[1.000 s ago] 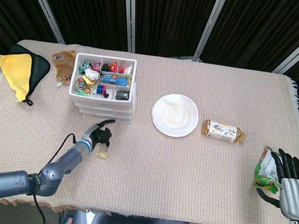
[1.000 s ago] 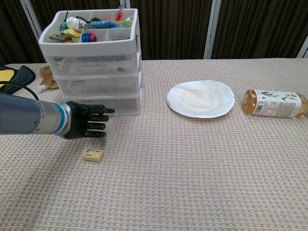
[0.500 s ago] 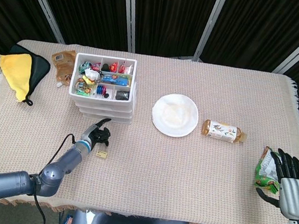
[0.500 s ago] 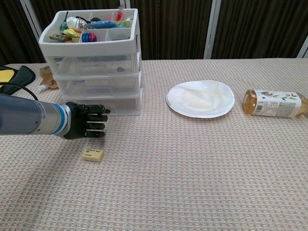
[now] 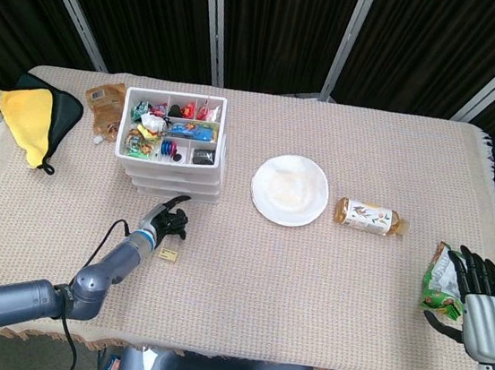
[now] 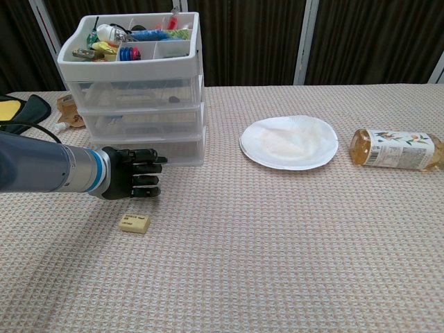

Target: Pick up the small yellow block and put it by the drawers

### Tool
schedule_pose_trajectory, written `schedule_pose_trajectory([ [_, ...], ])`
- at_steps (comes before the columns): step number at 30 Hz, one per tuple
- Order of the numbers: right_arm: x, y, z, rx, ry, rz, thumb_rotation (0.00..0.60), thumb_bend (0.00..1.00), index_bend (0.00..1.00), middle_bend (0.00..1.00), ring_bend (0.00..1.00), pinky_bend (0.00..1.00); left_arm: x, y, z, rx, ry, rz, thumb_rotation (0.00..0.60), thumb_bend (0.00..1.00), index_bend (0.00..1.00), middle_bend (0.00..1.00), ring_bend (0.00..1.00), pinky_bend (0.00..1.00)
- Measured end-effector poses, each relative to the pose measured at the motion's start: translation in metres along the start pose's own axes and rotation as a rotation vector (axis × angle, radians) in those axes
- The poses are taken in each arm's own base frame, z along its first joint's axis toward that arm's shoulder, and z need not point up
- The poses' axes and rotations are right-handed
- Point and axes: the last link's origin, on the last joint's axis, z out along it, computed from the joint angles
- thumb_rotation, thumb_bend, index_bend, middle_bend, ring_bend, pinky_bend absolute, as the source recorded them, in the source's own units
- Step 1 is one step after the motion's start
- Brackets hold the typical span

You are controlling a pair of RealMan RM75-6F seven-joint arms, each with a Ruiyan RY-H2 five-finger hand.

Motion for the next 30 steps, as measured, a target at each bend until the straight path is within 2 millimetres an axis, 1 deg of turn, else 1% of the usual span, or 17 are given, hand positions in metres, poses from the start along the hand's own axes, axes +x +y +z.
schedule_pose_trajectory([
  [9,0.0003,0.0007,0.0001,-0.007,0.003,0.003,0.600,0.04,0.09,0.00,0.00,0.00,-0.0031,-0.0026,0.0008,0.005,-0.012,0.010,0.600,1.00,0.16,0.99,0.91,0.68],
  [16,0.0006,0.0010,-0.0002,-0.010,0.007,0.000,0.600,0.03,0.09,0.00,0.00,0.00,-0.0044,-0.0009,-0.0007,-0.004,-0.016,0.018,0.600,1.00,0.19,0.99,0.91,0.68],
  [21,0.0008,0.0012,-0.0004,-0.011,0.008,0.000,0.600,0.03,0.09,0.00,0.00,0.00,-0.0049,-0.0020,-0.0012,-0.002,-0.019,0.021,0.600,1.00,0.20,0.99,0.91,0.68],
  [30,0.0010,0.0014,-0.0001,-0.014,0.010,-0.001,0.600,0.03,0.09,0.00,0.00,0.00,-0.0081,-0.0098,-0.0061,0.010,-0.036,0.045,0.600,1.00,0.20,0.99,0.91,0.68],
])
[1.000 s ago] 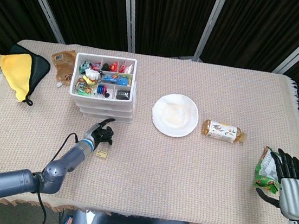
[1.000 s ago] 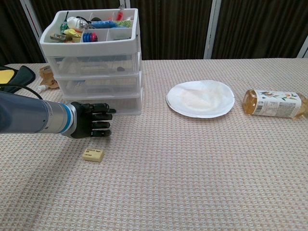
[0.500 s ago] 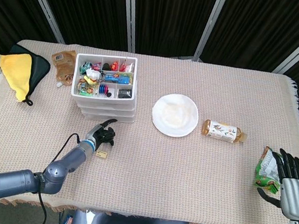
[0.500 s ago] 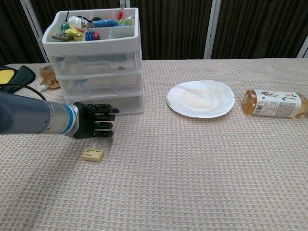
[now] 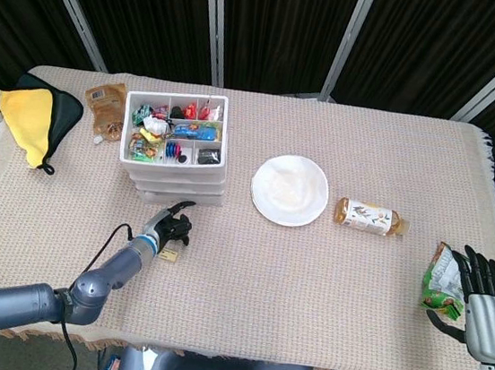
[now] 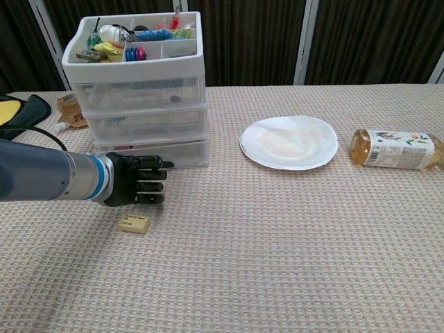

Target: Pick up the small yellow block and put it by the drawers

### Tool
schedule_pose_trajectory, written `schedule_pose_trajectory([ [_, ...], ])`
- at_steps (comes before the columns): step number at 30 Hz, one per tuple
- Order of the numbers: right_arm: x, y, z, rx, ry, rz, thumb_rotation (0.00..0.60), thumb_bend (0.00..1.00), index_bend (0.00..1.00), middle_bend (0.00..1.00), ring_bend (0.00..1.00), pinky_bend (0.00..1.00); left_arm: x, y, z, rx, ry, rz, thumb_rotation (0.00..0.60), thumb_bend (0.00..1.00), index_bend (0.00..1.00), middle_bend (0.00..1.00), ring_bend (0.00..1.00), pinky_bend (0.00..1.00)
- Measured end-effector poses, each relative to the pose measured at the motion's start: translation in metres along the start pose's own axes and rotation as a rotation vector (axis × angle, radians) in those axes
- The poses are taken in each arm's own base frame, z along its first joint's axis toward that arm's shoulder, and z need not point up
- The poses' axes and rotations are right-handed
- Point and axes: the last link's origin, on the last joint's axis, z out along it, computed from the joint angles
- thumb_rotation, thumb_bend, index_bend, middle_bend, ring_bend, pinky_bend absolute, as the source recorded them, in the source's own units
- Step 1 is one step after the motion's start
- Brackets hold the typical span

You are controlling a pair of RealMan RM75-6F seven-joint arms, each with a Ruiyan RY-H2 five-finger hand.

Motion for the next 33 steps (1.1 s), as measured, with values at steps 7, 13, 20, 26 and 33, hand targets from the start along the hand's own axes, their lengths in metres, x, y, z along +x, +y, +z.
schedule_pose_trajectory([
  [7,0.000,0.000,0.000,-0.004,0.002,-0.001,0.600,0.03,0.09,0.00,0.00,0.00,-0.002,-0.006,-0.006,0.009,-0.017,-0.001,0.600,1.00,0.20,0.99,0.91,0.68],
  [13,0.000,0.001,0.000,-0.010,-0.002,-0.001,0.600,0.03,0.09,0.00,0.00,0.00,-0.004,-0.010,-0.018,-0.001,-0.036,0.011,0.600,1.00,0.21,0.99,0.90,0.68],
  [20,0.000,0.000,0.000,-0.009,-0.003,0.001,0.600,0.03,0.09,0.00,0.00,0.00,0.000,-0.016,-0.031,-0.037,-0.034,0.093,0.600,1.00,0.21,0.98,0.89,0.67],
  [26,0.000,0.000,0.000,-0.009,-0.004,-0.002,0.600,0.04,0.09,0.00,0.00,0.00,0.010,-0.027,-0.043,-0.060,-0.010,0.162,0.600,1.00,0.21,0.98,0.89,0.66],
  [33,0.000,0.000,0.000,-0.013,-0.002,-0.002,0.600,0.03,0.09,0.00,0.00,0.00,0.013,-0.035,-0.046,-0.053,-0.015,0.241,0.600,0.84,0.21,0.92,0.83,0.62],
])
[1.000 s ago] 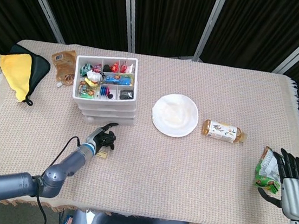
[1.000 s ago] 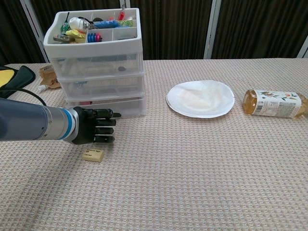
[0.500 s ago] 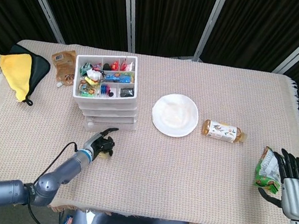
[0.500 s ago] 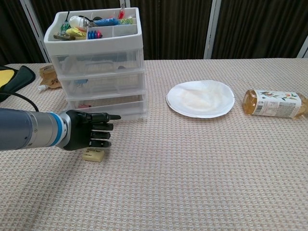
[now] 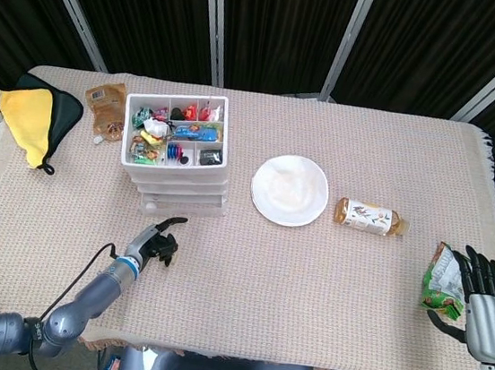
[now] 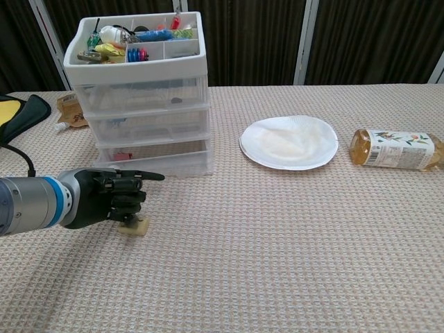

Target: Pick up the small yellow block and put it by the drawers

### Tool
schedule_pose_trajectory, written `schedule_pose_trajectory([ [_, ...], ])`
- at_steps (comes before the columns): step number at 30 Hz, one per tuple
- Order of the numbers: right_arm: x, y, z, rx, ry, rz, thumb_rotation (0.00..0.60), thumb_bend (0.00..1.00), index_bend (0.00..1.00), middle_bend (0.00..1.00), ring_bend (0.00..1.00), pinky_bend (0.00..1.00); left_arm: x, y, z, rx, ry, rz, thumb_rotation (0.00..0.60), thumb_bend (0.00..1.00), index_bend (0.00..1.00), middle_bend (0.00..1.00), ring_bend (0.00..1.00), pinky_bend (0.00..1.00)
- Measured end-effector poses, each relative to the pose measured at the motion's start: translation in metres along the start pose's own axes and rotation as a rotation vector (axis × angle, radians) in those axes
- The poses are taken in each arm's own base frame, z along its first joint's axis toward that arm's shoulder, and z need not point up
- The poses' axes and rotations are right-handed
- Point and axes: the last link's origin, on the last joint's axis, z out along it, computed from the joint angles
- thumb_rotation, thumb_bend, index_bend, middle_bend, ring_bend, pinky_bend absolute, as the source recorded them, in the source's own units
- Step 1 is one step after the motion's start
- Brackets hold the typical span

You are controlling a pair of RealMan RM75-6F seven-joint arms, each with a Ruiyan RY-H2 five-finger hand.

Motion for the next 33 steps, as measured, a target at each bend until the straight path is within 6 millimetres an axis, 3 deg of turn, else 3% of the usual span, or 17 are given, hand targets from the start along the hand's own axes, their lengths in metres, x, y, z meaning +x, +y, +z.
schedule_pose_trajectory([
  [7,0.000,0.000,0.000,0.001,0.000,0.000,0.600,0.04,0.09,0.00,0.00,0.00,0.003,0.001,-0.008,-0.059,0.029,0.268,0.600,0.69,0.21,0.86,0.77,0.58],
  [19,0.000,-0.001,0.000,0.001,0.000,-0.002,0.600,0.03,0.09,0.00,0.00,0.00,0.006,0.022,-0.035,-0.267,0.217,0.707,0.600,0.70,0.13,0.94,0.84,0.65],
  [26,-0.001,-0.001,0.000,0.000,-0.002,0.000,0.600,0.03,0.09,0.00,0.00,0.00,0.009,0.023,-0.035,-0.227,0.324,0.953,0.600,0.70,0.13,0.97,0.86,0.66],
  [33,0.000,-0.001,0.001,0.003,0.002,-0.004,0.600,0.03,0.09,0.00,0.00,0.00,0.018,0.023,-0.025,-0.096,0.366,1.007,0.600,0.71,0.15,0.97,0.86,0.66],
])
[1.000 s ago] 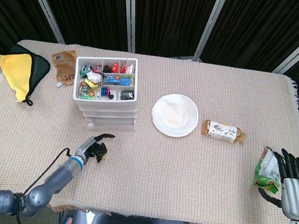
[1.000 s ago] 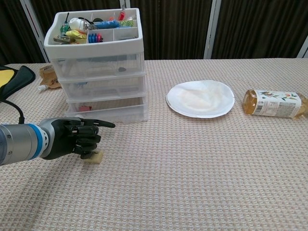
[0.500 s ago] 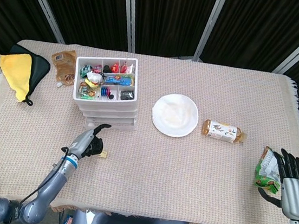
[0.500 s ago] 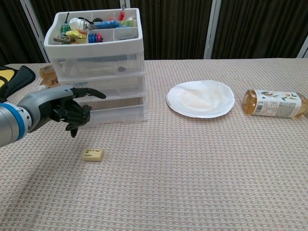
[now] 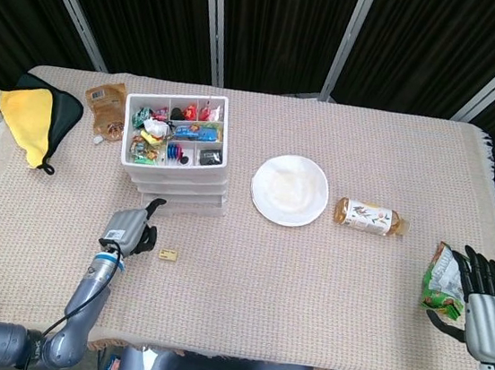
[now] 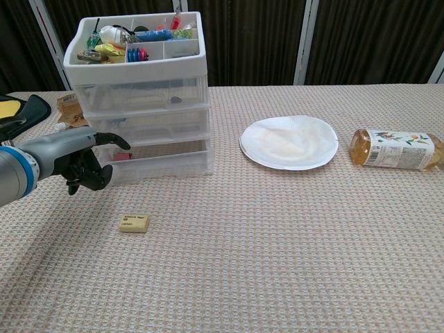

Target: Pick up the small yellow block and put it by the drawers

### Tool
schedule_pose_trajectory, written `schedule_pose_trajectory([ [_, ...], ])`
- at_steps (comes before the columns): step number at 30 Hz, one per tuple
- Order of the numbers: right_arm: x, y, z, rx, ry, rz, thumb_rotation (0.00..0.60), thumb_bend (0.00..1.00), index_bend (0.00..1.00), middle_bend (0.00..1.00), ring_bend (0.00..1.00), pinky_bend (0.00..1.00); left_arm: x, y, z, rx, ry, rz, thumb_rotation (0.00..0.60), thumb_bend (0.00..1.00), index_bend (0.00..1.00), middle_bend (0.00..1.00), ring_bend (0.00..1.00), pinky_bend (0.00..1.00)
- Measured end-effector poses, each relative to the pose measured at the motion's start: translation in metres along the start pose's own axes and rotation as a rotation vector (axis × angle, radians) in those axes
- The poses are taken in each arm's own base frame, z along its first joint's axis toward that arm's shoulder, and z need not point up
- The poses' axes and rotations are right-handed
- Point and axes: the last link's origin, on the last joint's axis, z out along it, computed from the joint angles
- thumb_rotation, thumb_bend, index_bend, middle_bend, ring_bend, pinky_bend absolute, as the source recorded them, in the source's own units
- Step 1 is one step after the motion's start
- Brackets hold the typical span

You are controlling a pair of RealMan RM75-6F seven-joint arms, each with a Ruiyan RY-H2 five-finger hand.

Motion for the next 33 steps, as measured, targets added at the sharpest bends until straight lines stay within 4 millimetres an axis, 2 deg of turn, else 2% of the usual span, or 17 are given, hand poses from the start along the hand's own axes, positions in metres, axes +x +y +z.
schedule_pose_trajectory([
  [7,-0.001,0.000,0.000,-0.002,-0.003,0.002,0.600,0.03,0.09,0.00,0.00,0.00,-0.001,-0.005,0.014,0.076,-0.048,0.006,0.600,0.71,0.21,0.97,0.86,0.66],
  [12,-0.001,0.000,0.000,-0.002,-0.003,0.002,0.600,0.04,0.09,0.00,0.00,0.00,-0.003,-0.007,0.016,0.092,-0.075,0.001,0.600,0.71,0.23,0.97,0.86,0.66],
  [23,-0.001,0.000,0.000,-0.002,-0.001,0.001,0.600,0.03,0.09,0.00,0.00,0.00,-0.005,-0.002,-0.002,0.032,-0.104,-0.004,0.600,0.72,0.24,0.97,0.86,0.66],
  [33,-0.001,0.000,0.000,-0.003,-0.002,0.004,0.600,0.03,0.09,0.00,0.00,0.00,-0.008,-0.010,-0.013,0.029,-0.120,0.008,0.600,0.72,0.24,0.97,0.86,0.66],
])
